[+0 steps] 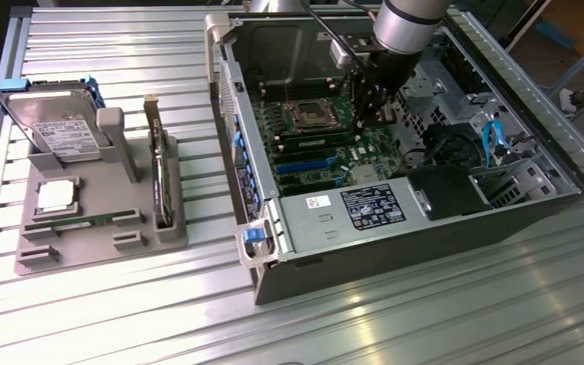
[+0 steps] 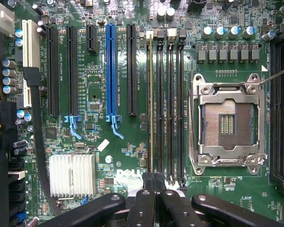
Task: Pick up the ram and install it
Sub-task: 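Press down the ram until it locks into place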
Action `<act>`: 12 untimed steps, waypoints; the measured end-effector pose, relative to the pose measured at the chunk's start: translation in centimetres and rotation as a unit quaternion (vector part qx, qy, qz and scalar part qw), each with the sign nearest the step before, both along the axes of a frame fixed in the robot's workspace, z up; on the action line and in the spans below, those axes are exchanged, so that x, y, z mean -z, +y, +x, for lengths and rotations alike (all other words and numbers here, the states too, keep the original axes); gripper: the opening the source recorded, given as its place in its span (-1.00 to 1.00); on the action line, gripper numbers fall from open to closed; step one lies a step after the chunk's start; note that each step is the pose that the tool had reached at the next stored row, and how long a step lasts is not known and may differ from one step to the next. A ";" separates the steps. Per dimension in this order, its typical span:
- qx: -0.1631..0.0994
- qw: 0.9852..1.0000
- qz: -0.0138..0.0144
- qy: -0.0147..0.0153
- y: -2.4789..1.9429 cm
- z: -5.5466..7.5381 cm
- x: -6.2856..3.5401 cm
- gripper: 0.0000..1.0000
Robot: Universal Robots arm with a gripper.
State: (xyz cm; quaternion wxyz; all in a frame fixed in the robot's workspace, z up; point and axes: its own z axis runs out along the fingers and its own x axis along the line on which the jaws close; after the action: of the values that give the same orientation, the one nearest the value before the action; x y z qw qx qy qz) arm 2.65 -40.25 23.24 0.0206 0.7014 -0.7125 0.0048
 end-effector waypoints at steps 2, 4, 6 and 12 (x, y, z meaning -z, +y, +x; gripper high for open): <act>0.000 1.000 0.000 0.000 0.00 0.0 0.03 -0.79; 0.000 1.000 0.000 0.000 0.00 0.0 0.08 -0.79; 0.000 1.000 0.000 0.000 0.00 0.0 0.13 -0.79; 0.000 1.000 0.000 0.000 0.00 0.0 0.20 -0.79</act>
State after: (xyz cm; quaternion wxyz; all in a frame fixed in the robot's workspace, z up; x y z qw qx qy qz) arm 2.65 -40.25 23.04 0.0206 0.7014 -0.7125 0.0048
